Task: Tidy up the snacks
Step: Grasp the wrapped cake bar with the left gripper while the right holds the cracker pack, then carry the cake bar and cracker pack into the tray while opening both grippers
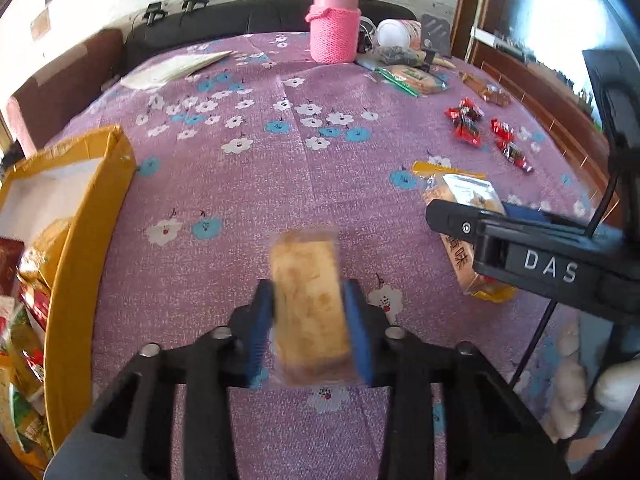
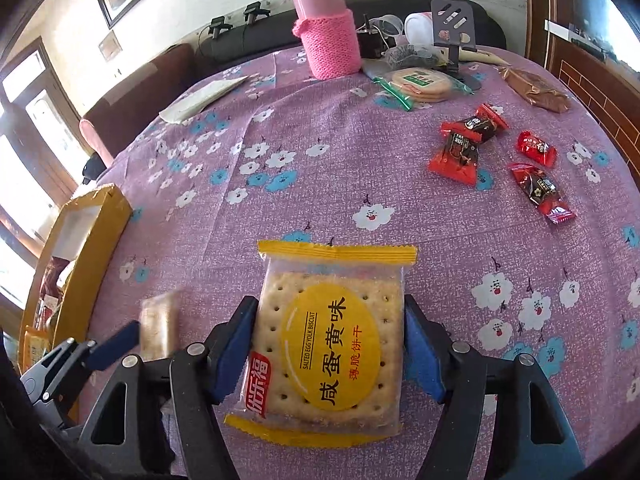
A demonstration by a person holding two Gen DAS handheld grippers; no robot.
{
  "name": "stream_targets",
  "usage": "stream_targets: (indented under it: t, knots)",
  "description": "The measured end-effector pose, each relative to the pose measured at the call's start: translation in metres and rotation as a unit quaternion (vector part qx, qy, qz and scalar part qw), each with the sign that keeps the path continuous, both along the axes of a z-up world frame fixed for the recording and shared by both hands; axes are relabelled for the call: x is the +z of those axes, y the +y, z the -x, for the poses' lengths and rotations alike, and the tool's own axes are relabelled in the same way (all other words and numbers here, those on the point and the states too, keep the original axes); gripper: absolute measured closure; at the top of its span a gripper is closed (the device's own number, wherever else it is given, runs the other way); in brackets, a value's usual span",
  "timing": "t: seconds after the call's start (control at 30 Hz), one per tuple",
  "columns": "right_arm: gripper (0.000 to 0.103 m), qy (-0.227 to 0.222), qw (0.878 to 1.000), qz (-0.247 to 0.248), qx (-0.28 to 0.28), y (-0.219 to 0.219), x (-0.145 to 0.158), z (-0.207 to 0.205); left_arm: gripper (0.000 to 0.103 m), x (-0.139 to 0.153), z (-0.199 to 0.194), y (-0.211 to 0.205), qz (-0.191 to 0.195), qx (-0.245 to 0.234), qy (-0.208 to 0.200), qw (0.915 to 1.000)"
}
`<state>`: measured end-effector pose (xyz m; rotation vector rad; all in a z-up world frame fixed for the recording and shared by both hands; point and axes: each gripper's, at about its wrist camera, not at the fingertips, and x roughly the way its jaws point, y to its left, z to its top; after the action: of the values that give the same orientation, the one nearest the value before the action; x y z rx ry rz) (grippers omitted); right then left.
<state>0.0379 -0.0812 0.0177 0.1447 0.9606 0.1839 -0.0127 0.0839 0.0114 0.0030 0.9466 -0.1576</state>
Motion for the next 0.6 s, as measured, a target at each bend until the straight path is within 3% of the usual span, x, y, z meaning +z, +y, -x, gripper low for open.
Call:
stream_targets:
  t: [0.17, 0.33, 0.6]
  knots:
    - [0.032, -0.037, 0.999, -0.020, 0.007, 0.002, 0.008, 0.007, 0.071, 0.007, 0.008, 0.020, 0.047, 0.021, -0.001, 0.9987]
    - [0.032, -0.066, 0.997, -0.035, 0.003, -0.001, 0.017, 0.014, 0.071, 0.023, 0.029, 0.040, 0.065, 0.038, -0.023, 0.9969]
    - [0.032, -0.074, 0.996, -0.051, 0.015, 0.003, 0.017, 0.014, 0.071, 0.062, 0.068, 0.093, 0.084, 0.094, -0.083, 0.9885]
